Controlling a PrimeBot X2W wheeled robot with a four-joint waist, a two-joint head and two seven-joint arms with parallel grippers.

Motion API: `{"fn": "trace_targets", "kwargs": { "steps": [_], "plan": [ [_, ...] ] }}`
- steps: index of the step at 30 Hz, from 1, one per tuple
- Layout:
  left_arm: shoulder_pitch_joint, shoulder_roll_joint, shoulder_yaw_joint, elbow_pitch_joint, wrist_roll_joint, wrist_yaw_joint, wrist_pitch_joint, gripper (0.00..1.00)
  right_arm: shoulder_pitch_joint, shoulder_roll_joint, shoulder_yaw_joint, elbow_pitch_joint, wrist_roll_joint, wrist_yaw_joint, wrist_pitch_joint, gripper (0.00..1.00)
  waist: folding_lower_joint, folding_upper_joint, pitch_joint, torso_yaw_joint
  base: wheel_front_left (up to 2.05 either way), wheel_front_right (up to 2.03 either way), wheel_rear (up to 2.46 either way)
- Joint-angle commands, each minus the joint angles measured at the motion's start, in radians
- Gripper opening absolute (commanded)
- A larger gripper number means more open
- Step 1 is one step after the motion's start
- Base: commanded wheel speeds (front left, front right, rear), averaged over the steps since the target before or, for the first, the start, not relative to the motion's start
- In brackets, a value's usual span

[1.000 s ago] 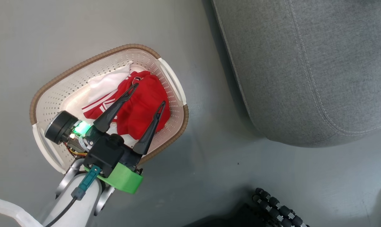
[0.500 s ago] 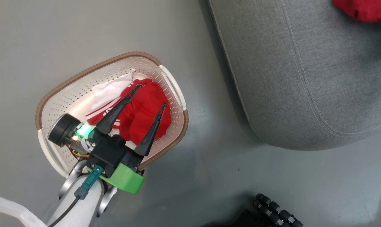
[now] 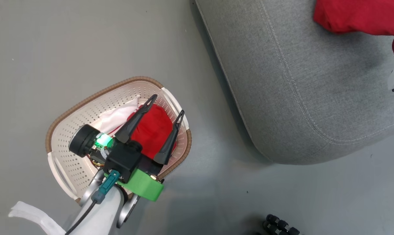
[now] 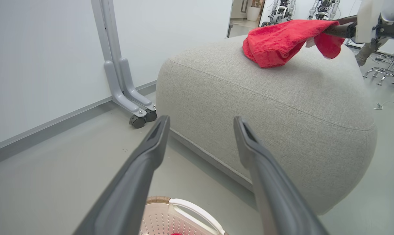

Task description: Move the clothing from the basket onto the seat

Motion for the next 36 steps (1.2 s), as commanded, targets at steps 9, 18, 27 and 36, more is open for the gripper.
{"fn": "trace_targets", "kwargs": {
  "steps": [9, 18, 27, 36],
  "plan": [
    [0.066, -0.089, 0.019, 0.020, -0.021, 0.000, 0.000, 1.00, 0.114, -0.086, 0.127, -0.152, 0.060, -0.002, -0.003, 1.00, 0.0000, 0.0000, -0.211, 0.007, 0.00, 0.00, 0.00],
    [0.137, -0.149, 0.059, 0.021, -0.028, 0.000, 0.000, 1.00, 0.174, -0.145, 0.207, -0.286, 0.121, -0.002, -0.003, 1.00, 0.0000, 0.0000, -0.361, 0.020, 0.00, 0.00, 0.00],
    [0.217, -0.178, 0.133, 0.006, -0.025, 0.000, 0.000, 1.00, 0.279, -0.122, 0.214, -0.491, 0.216, -0.002, -0.003, 1.00, 0.0000, 0.0000, -0.488, 0.078, 0.00, 0.00, 0.00],
    [0.268, -0.184, 0.178, 0.001, -0.019, 0.000, 0.000, 1.00, 0.462, 0.020, 0.150, -0.778, 0.284, -0.002, -0.003, 1.00, 0.0000, 0.0000, -0.532, 0.143, 0.00, 0.00, 0.00]
  ]
}}
